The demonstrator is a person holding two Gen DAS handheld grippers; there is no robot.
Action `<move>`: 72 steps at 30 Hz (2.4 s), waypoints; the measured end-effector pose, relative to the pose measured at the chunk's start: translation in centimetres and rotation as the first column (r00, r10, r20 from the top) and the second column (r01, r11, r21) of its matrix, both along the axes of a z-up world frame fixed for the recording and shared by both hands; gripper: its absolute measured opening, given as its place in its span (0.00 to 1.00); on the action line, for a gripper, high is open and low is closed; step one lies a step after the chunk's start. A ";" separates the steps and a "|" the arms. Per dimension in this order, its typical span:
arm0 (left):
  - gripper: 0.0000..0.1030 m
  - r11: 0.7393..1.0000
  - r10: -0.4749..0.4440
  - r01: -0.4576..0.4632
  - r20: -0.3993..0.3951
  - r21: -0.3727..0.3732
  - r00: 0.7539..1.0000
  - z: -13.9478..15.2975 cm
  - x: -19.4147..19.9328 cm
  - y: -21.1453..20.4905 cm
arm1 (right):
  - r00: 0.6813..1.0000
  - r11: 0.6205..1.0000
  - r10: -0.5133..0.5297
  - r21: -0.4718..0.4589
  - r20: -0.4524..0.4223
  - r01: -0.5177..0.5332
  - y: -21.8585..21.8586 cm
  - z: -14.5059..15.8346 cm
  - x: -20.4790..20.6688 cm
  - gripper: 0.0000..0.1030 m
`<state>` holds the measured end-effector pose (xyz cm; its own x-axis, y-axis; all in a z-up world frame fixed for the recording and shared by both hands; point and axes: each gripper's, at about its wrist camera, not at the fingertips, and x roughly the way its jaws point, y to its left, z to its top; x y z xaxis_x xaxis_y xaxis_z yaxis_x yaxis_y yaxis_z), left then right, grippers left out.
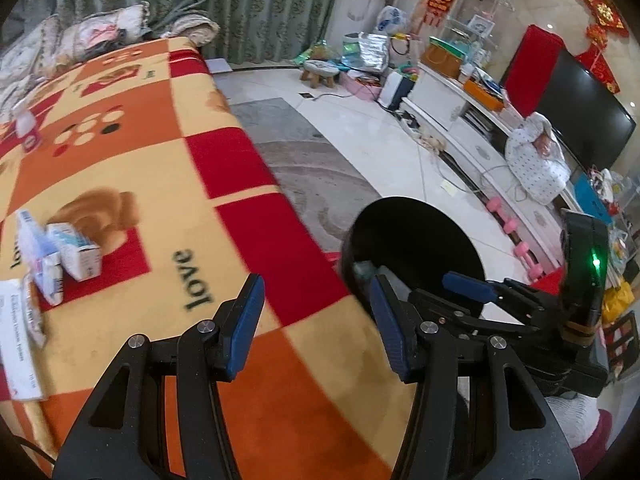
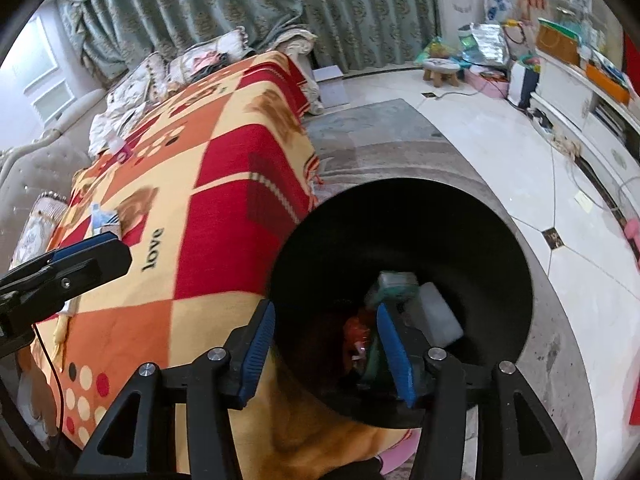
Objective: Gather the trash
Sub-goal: 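Move both tools back to the medicine boxes on the blanket, then grasp the long white medicine box with the left tool while the right tool grasps a small white box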
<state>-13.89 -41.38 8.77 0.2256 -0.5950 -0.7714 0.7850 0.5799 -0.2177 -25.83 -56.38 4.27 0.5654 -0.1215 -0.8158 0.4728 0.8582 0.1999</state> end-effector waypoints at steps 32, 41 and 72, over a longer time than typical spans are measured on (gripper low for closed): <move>0.52 0.911 0.397 -0.401 0.061 0.098 0.916 -1.6 8.8 21.7 | 0.946 0.946 0.323 0.009 -0.015 -0.323 14.9 -0.3 12.5 0.61; 0.52 0.889 0.442 -0.440 0.017 0.128 0.897 -3.2 10.6 24.0 | 0.916 0.916 0.401 0.008 -0.025 -0.401 17.2 -0.9 18.7 0.61; 0.23 0.915 0.404 -0.398 -0.125 0.069 0.906 -5.0 15.0 22.1 | 0.848 0.848 0.524 -0.048 -0.074 -0.528 17.7 -2.5 27.9 0.49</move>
<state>1.15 -19.32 3.73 0.3321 -0.4434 -0.8326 0.4496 0.8503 -0.2735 2.08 -38.67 1.80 0.5132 0.1288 -0.8485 -0.0448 0.9913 0.1234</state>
